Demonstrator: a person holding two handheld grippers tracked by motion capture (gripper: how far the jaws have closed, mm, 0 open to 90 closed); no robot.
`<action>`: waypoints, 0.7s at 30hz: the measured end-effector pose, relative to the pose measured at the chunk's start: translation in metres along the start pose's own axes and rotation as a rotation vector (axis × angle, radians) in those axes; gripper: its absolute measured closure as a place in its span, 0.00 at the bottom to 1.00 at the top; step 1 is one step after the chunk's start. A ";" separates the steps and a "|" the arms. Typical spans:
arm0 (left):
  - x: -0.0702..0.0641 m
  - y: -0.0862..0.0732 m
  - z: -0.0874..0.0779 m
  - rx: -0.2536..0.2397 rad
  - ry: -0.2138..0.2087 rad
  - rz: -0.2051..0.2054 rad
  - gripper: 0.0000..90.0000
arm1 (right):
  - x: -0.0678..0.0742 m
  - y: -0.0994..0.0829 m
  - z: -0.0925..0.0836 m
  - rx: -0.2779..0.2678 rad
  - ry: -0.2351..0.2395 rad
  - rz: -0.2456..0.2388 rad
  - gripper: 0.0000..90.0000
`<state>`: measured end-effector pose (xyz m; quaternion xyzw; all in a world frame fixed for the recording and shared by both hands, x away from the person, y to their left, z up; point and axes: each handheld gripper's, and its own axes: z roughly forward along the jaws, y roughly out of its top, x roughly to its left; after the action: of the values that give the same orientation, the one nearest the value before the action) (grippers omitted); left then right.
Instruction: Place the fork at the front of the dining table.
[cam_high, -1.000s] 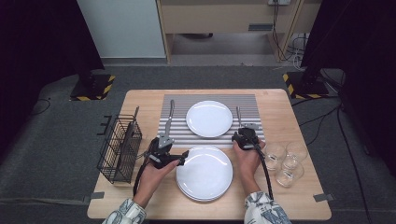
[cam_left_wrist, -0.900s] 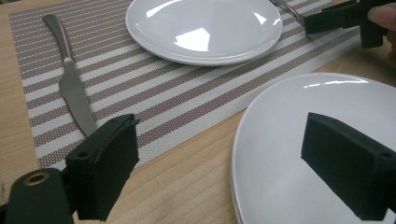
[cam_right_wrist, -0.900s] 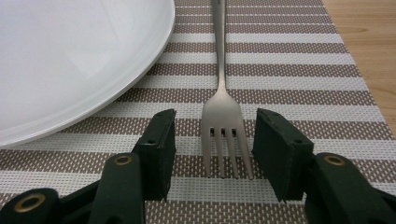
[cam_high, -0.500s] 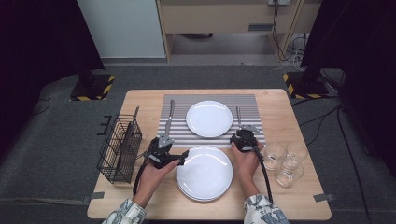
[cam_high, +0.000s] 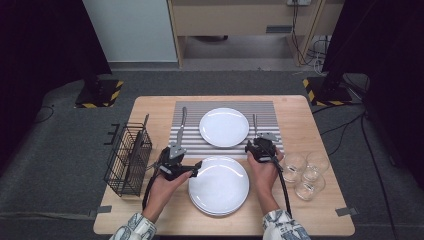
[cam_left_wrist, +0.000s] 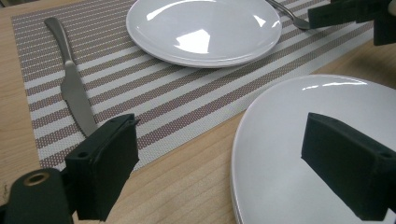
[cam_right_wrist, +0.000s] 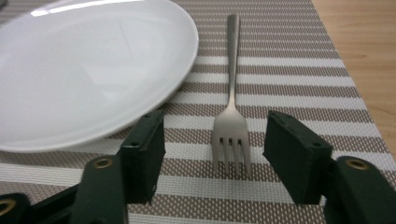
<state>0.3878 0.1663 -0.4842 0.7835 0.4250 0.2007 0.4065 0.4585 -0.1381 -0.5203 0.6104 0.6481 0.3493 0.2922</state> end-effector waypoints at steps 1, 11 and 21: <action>0.000 0.000 0.000 0.000 0.001 0.000 0.11 | 0.000 0.002 -0.002 -0.005 0.006 -0.001 0.37; 0.002 -0.001 0.000 0.003 0.003 -0.007 0.10 | -0.006 0.021 -0.023 -0.059 0.039 0.001 0.17; 0.001 -0.004 0.000 0.008 -0.008 -0.004 0.09 | -0.021 0.041 -0.057 -0.099 0.062 -0.005 0.09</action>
<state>0.3863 0.1680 -0.4876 0.7850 0.4257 0.1952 0.4055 0.4388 -0.1643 -0.4548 0.5825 0.6401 0.3991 0.3028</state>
